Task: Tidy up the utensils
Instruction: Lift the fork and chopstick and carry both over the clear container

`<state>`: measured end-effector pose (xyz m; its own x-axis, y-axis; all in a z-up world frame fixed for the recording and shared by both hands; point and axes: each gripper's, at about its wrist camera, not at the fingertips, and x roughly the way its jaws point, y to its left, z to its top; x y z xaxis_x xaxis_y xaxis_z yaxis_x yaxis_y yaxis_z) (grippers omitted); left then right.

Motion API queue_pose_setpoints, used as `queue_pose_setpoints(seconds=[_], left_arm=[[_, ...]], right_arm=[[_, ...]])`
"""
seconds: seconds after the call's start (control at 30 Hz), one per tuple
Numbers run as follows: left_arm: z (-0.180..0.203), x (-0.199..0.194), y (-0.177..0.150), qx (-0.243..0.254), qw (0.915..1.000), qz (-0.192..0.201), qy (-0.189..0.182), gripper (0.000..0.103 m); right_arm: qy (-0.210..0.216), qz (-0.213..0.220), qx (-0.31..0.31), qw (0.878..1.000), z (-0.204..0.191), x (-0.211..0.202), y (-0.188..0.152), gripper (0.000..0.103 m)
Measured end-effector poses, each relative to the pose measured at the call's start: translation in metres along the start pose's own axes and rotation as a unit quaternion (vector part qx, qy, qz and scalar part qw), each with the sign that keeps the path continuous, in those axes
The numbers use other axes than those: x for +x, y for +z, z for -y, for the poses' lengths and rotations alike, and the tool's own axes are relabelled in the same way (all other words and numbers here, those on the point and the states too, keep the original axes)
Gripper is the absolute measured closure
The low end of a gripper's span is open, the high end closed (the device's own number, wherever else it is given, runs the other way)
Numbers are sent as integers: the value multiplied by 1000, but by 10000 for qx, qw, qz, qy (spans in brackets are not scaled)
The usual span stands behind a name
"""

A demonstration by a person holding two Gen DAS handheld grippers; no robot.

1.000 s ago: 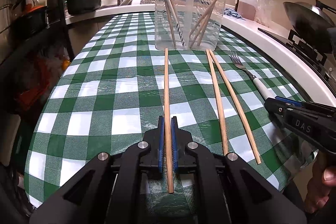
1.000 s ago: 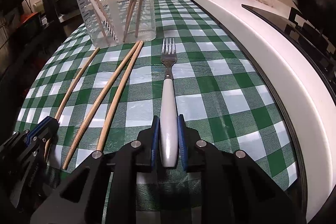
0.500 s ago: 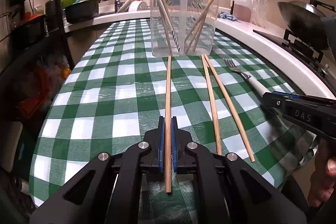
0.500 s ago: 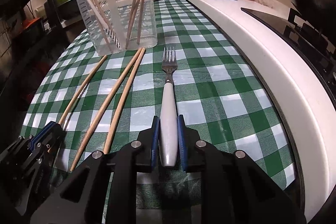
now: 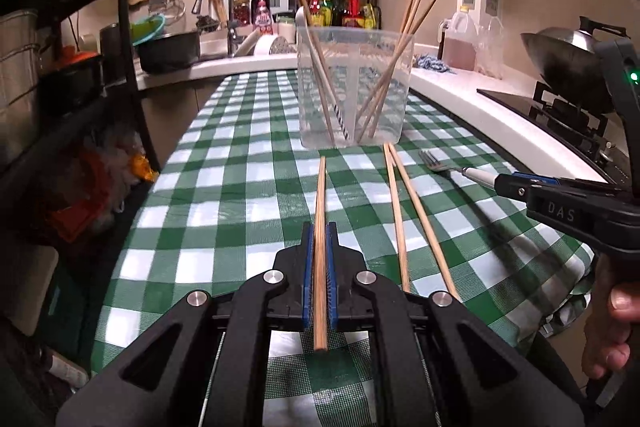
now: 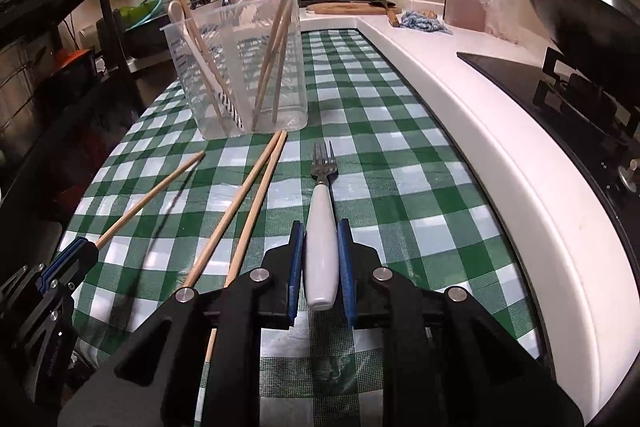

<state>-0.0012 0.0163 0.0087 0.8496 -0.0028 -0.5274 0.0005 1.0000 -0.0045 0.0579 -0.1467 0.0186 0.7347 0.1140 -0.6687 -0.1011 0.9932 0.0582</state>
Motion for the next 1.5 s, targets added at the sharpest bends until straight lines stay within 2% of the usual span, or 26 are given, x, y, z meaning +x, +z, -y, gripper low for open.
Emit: queue_pose_setpoints(seconds=[0.2,0.57,0.77,1.07,1.23,1.5], left_arm=[[2,-9,7,67,9998,178,6,97],[1,-18,15,-33,9995,312,-71,97],[-7,-37,36,-139,9979,611,-146,97],[-18,-49,70,-201,9958,820,-349,97],[-21,-49,99,-252,9957,725,-526,97],[-34,-39,145,-440,9941,201,-974,97]], right_arm=[[-40,286,-141,9995,-3,-12,7,86],[15,488,-206,9986,-4,-23,11,86],[141,717,-93,9973,-3,-39,21,86],[360,1051,-272,9934,-1,-67,44,87],[497,964,-227,9938,4,-67,57,87],[714,770,-311,9940,0,-70,85,87]])
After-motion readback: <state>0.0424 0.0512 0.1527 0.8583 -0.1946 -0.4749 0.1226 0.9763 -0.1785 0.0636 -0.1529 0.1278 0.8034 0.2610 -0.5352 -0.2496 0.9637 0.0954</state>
